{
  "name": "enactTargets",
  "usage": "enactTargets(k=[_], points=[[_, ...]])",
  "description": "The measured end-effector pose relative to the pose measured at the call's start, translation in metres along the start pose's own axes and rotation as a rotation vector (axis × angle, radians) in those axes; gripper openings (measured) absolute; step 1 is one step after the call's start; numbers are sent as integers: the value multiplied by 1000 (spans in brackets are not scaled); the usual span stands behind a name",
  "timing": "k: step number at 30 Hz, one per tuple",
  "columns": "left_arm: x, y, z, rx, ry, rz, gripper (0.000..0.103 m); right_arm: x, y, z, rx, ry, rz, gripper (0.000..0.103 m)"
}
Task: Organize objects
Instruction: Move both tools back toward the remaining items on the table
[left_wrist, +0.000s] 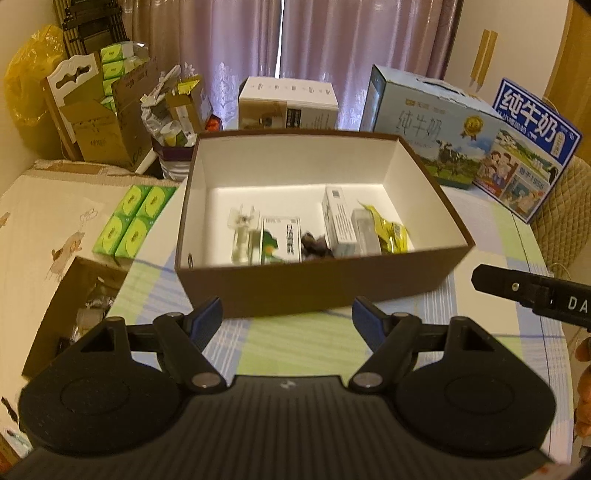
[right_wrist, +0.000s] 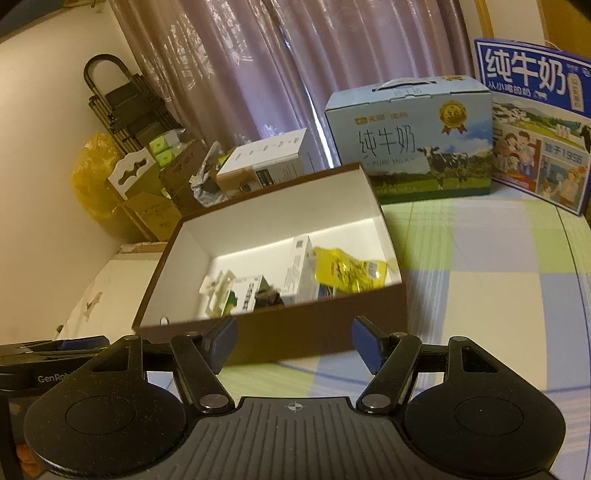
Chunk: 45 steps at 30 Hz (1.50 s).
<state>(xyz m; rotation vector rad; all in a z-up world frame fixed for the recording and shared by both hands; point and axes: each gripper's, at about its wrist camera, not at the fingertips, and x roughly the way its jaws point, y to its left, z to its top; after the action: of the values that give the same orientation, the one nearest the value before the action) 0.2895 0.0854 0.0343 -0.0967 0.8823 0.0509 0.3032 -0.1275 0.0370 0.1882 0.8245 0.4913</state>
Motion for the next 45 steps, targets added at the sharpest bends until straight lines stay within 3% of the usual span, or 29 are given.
enactTargets(k=[28,45], points=[[-43,-60,-71,50,29,11,75,-63,-30,-63,-2,49,-2,66],[-44,-82,-119,90,48,25,77,-80,-71,-114,26,123,-41,66]])
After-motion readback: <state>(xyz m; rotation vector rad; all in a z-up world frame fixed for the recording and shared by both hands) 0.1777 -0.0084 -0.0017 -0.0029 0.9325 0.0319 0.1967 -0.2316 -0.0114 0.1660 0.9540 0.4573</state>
